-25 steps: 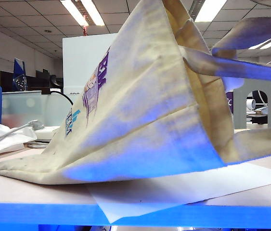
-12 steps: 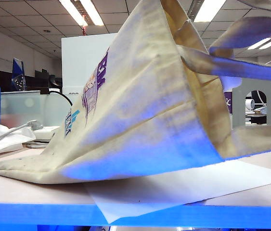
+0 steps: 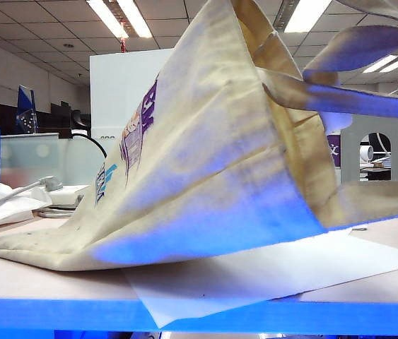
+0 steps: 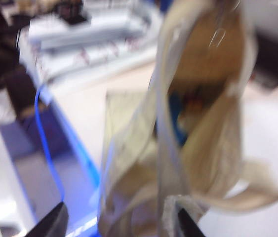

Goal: Take the glasses case out of the canvas bag and put it on the table.

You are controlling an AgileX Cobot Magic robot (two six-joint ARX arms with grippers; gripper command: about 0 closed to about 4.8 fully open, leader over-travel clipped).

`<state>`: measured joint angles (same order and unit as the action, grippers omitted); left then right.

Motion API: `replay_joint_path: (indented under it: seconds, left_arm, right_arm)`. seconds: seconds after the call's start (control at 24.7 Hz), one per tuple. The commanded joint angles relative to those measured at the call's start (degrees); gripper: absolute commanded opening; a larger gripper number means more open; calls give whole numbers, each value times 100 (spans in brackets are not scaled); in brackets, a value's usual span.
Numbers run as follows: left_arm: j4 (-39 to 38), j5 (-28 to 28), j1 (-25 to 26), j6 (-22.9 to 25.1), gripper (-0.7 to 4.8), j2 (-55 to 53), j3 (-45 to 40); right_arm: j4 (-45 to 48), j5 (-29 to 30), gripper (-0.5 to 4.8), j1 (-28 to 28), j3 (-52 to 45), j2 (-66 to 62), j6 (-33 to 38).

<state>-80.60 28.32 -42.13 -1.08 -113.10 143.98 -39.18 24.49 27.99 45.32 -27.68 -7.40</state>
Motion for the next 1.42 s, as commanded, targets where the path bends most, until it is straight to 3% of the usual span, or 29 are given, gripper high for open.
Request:
replay_joint_path:
  seconds: [0.04, 0.08, 0.12, 0.24, 0.73, 0.81, 0.93, 0.97, 1.01, 1.05, 1.13, 1.17, 1.42]
  left_arm:
    - [118, 44, -20, 22, -5, 61, 22]
    - [118, 48, -20, 20, -5, 61, 22]
    - [118, 63, -20, 17, -5, 61, 22]
    - [122, 155, -20, 4, -5, 61, 22]
    - [122, 195, -22, 2, -5, 61, 22]
    - [125, 197, -22, 2, -5, 61, 22]
    - [122, 199, -22, 2, -5, 61, 22]
    - [122, 197, -22, 2, -5, 61, 22]
    - [122, 197, -22, 2, -5, 61, 22]
    - [120, 197, -22, 2, -5, 61, 22]
    - [120, 197, -22, 2, -5, 61, 22]
    - [118, 197, -22, 2, -5, 61, 22]
    - [111, 195, -22, 9, -5, 61, 22]
  right_arm:
    - [22, -85, 272, -11, -39, -133, -42]
    - [90, -129, 257, -9, -39, -149, -39]
    - [170, -151, 211, -9, -37, -173, -42]
    - [374, -153, -16, -11, -37, -203, -162]
    - [302, -2, 8, -9, -37, -424, -164]
    - [234, 299, 46, -7, -37, -505, -164]
    - [164, 455, 203, -7, -37, -660, -160]
    - [166, 431, 217, -7, -37, -713, -160]
    - [170, 400, 211, -7, -35, -745, -160]
    - [195, 334, 170, -7, -37, -774, -162]
    - [221, 205, 22, -7, -37, -776, -175]
    - [251, 197, -2, -7, -37, -776, -201]
    - [278, 203, 8, -7, -20, -761, -197]
